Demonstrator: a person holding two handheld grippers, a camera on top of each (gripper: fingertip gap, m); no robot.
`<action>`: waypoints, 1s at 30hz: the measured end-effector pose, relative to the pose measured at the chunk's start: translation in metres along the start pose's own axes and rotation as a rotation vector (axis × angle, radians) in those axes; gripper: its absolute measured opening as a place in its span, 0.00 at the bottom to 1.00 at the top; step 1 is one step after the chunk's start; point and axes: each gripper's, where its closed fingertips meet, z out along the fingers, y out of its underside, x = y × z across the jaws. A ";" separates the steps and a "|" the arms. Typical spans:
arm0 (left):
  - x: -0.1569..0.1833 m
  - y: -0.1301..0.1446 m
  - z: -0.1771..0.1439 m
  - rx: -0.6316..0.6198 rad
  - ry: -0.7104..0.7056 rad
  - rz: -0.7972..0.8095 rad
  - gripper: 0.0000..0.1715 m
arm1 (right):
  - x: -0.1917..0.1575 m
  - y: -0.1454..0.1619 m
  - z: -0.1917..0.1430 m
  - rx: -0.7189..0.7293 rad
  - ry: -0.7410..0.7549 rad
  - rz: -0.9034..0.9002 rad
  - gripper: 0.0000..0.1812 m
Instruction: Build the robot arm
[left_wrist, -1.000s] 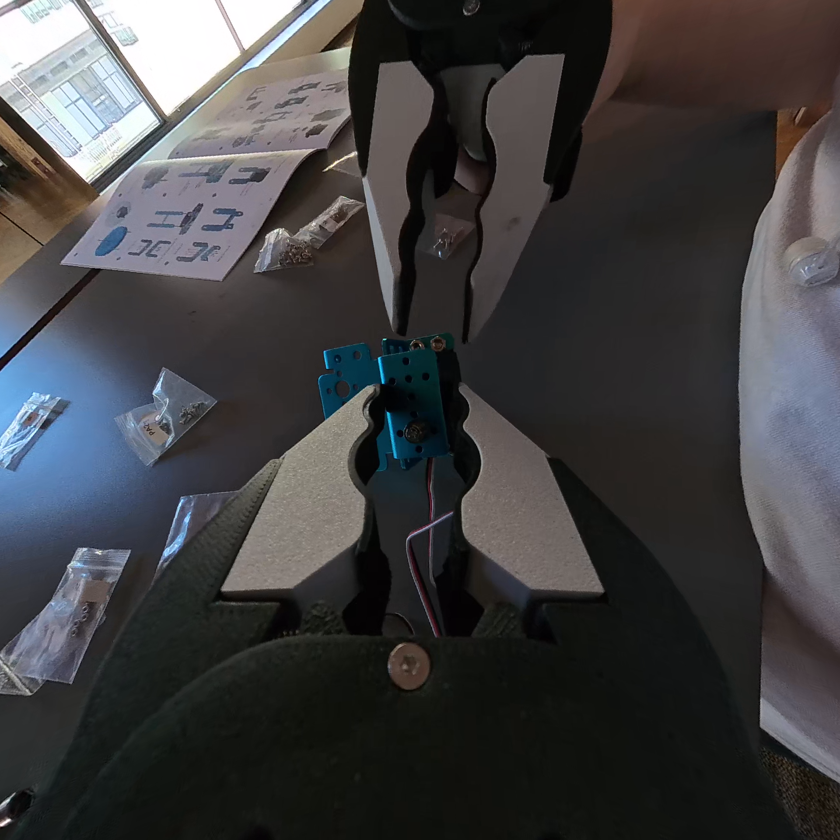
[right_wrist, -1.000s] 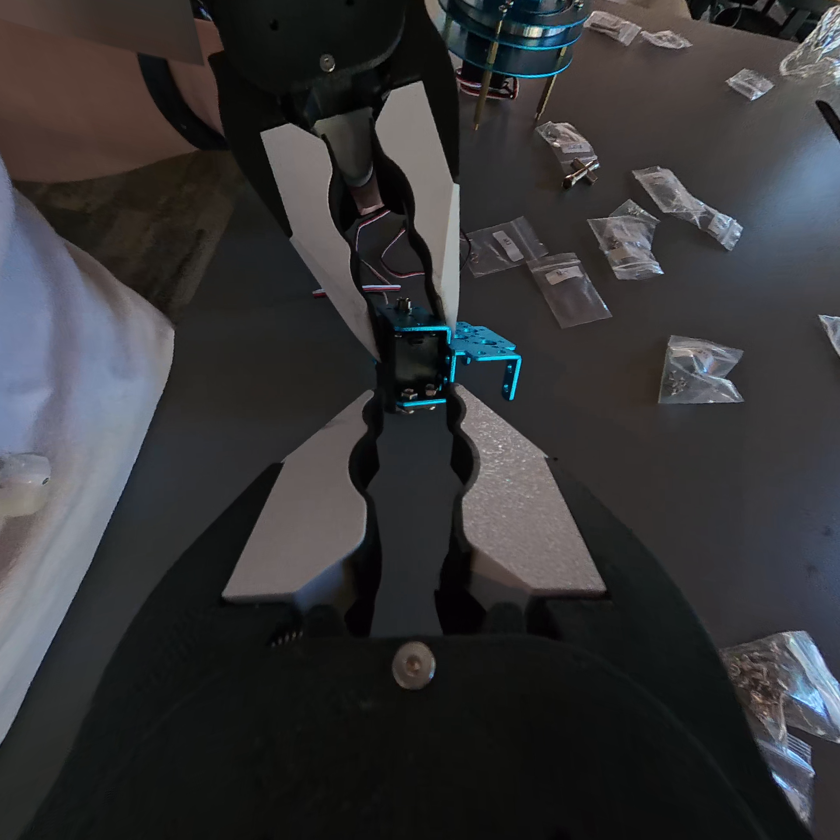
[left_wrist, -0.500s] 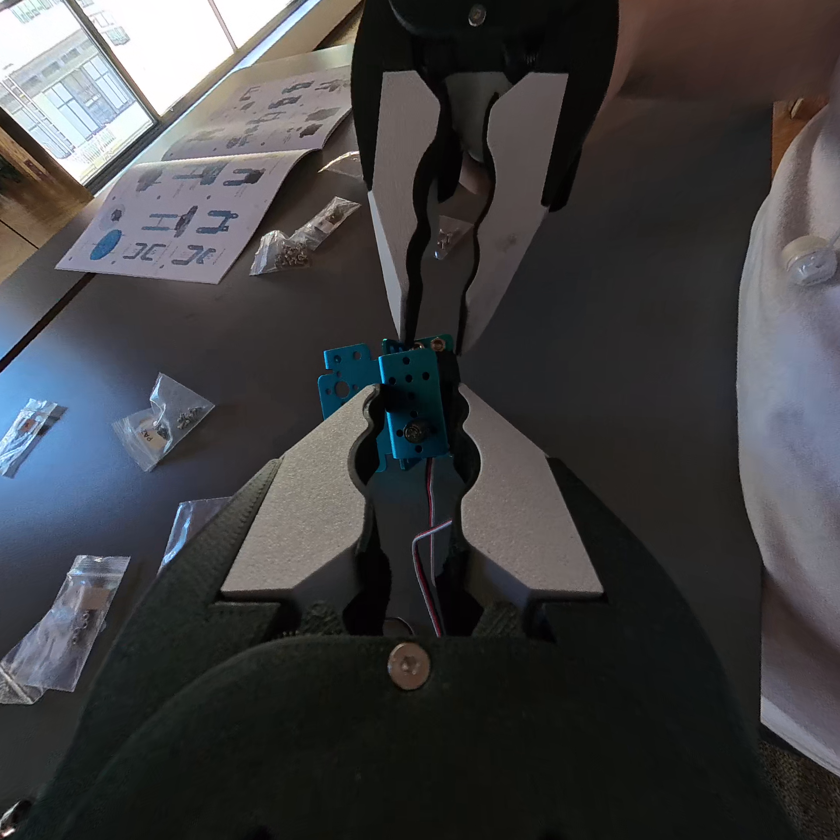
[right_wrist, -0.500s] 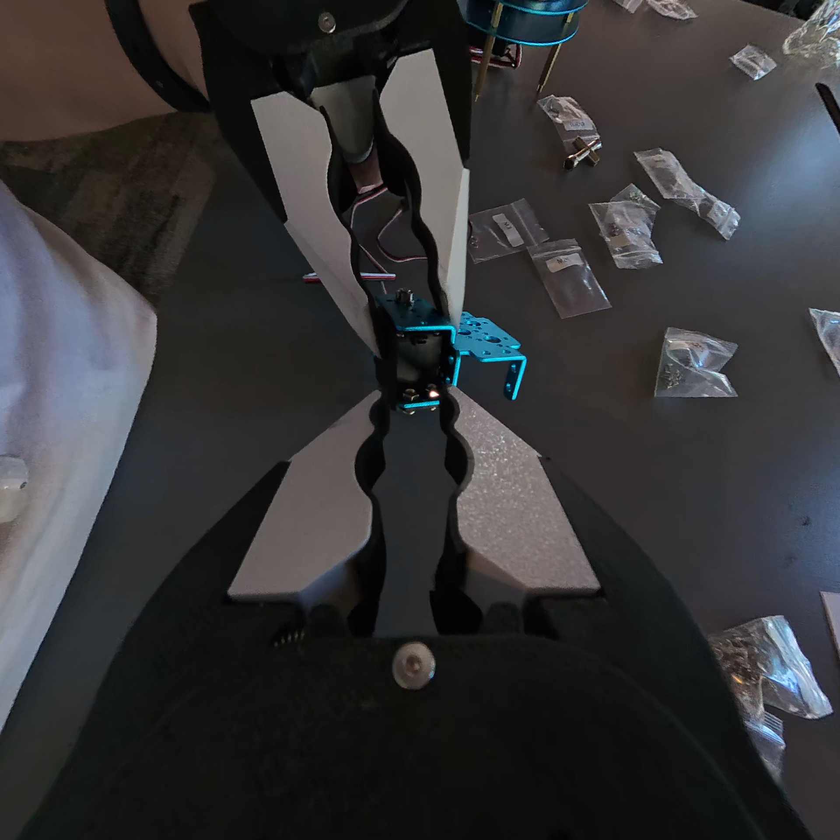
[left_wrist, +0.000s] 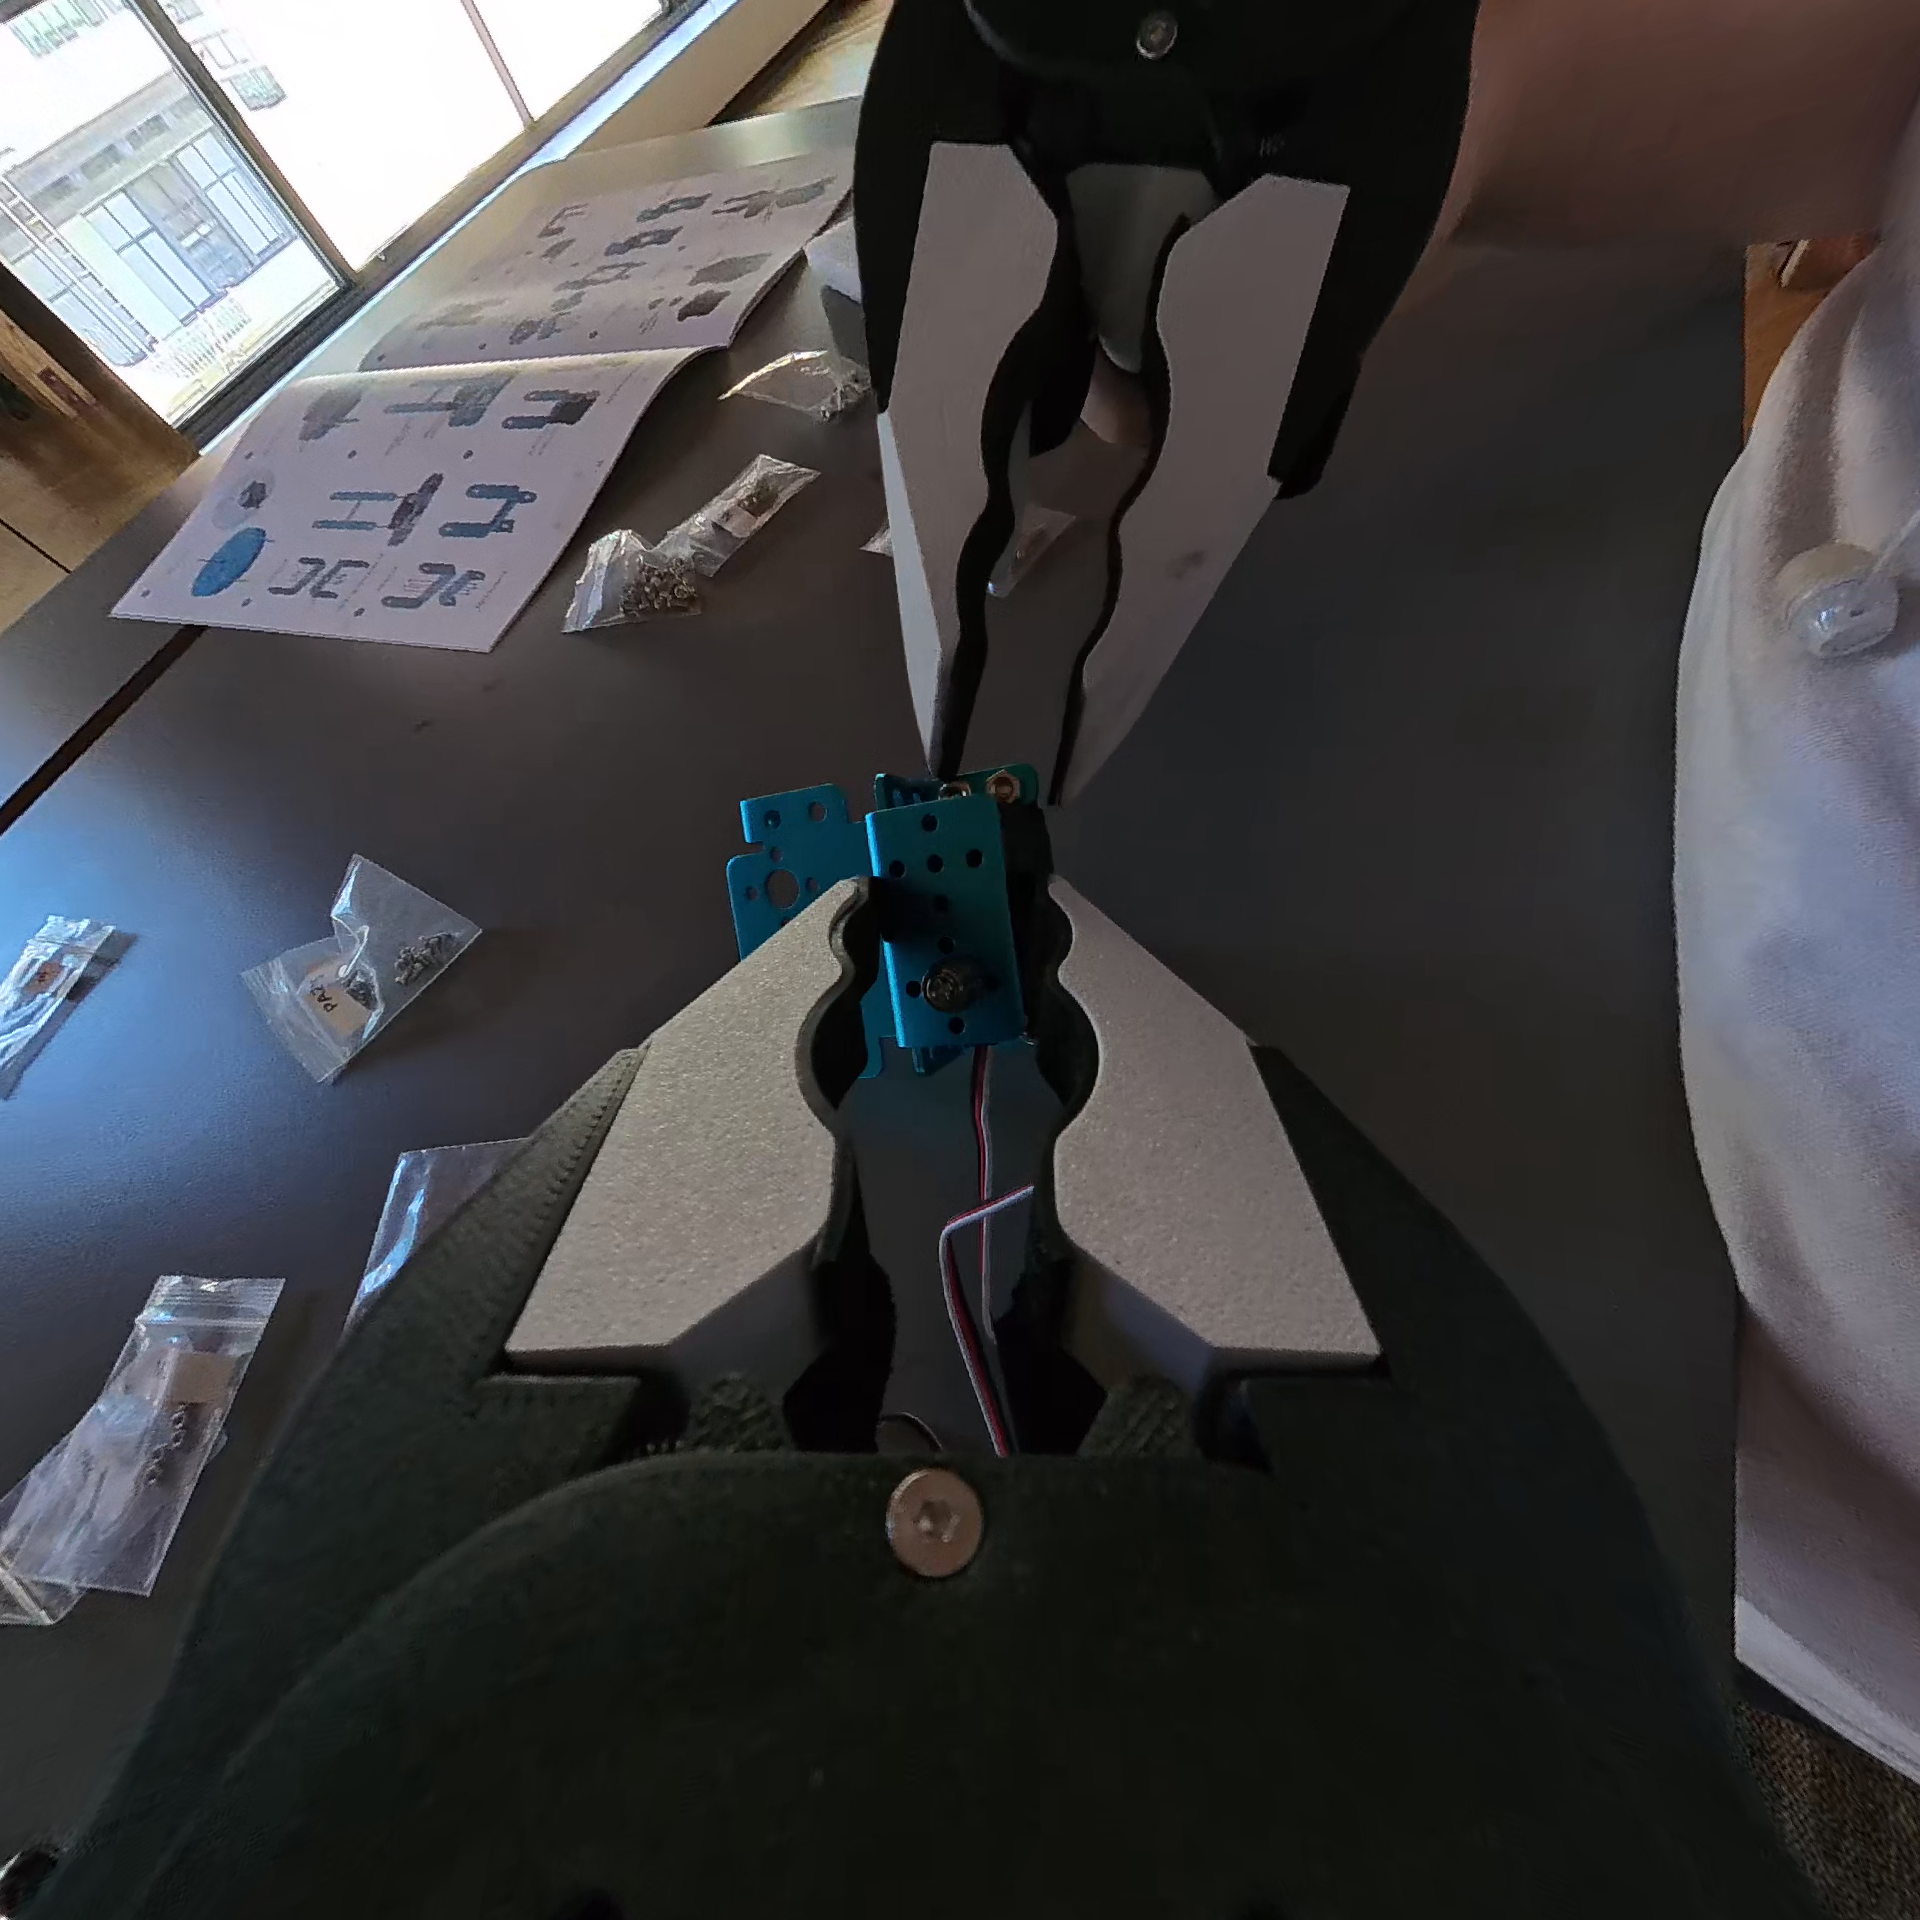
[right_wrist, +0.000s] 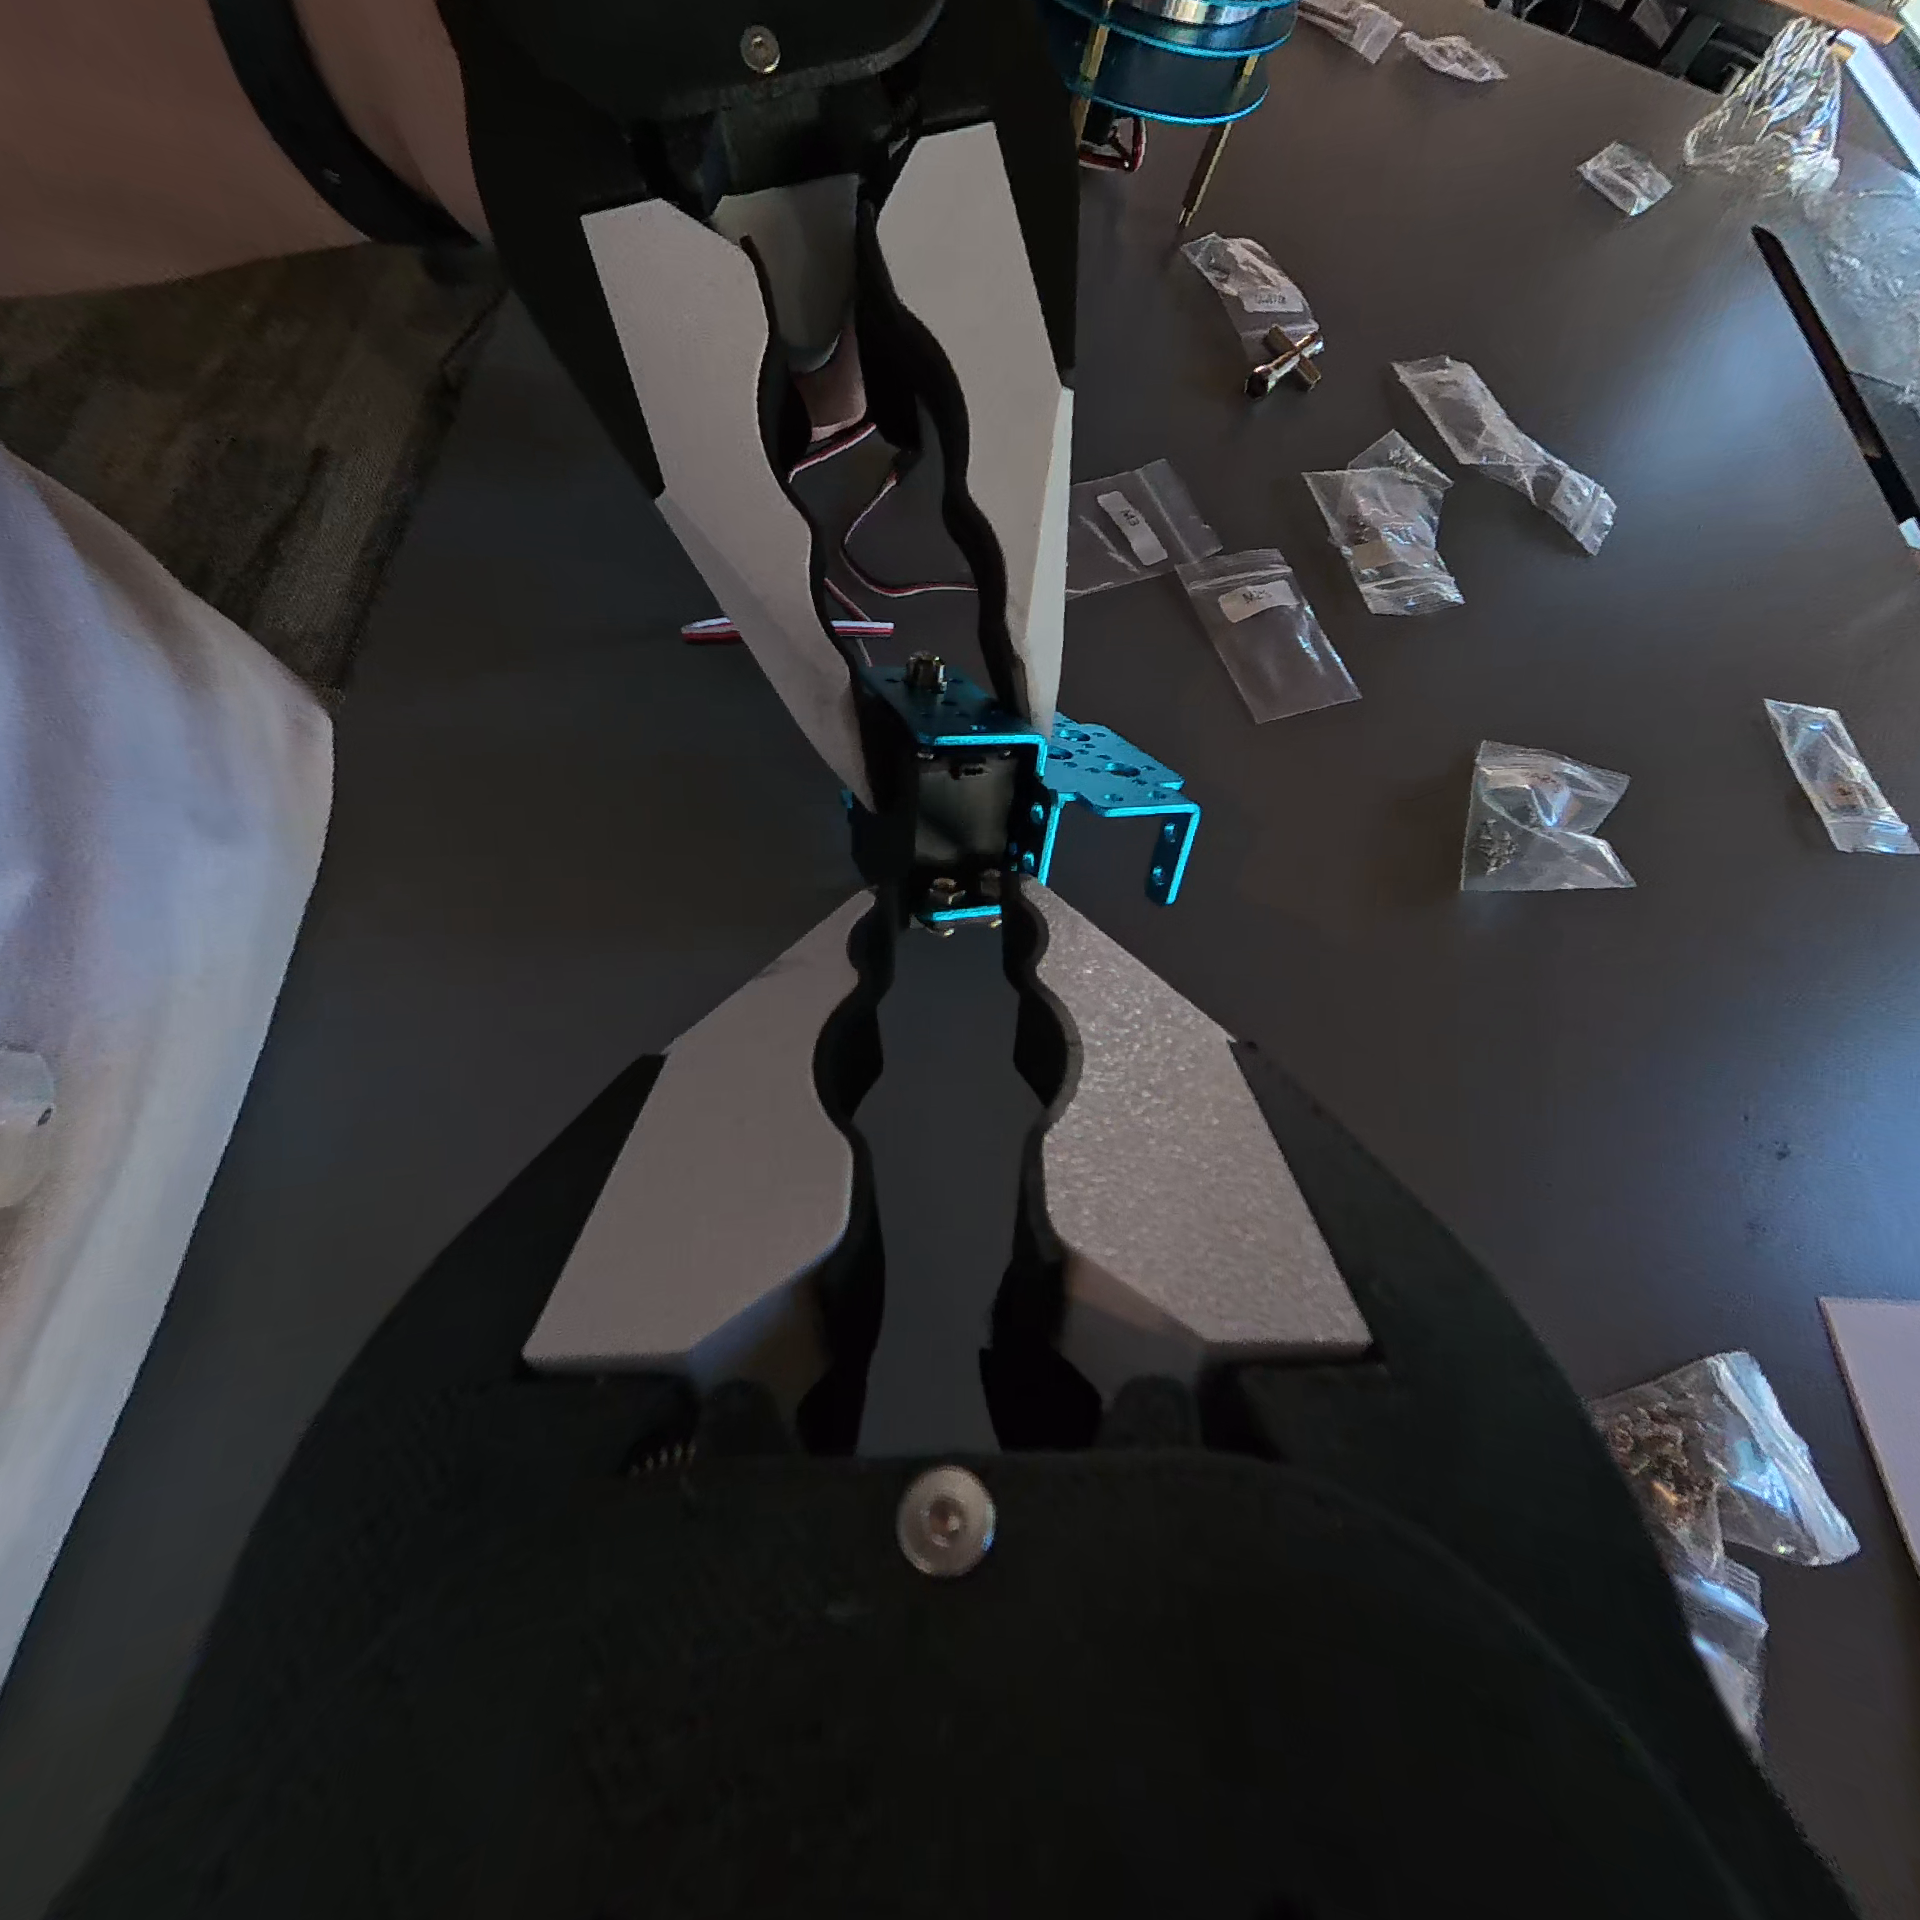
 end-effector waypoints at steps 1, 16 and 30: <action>-0.001 0.000 0.000 -0.001 -0.004 -0.001 0.17 | -0.003 0.000 -0.001 0.004 -0.015 0.001 0.08; -0.001 0.001 0.000 0.002 -0.003 -0.004 0.17 | 0.002 -0.004 -0.003 0.017 0.016 0.011 0.10; -0.002 0.001 0.001 -0.002 -0.008 -0.007 0.17 | 0.001 -0.002 0.000 -0.014 0.026 -0.019 0.15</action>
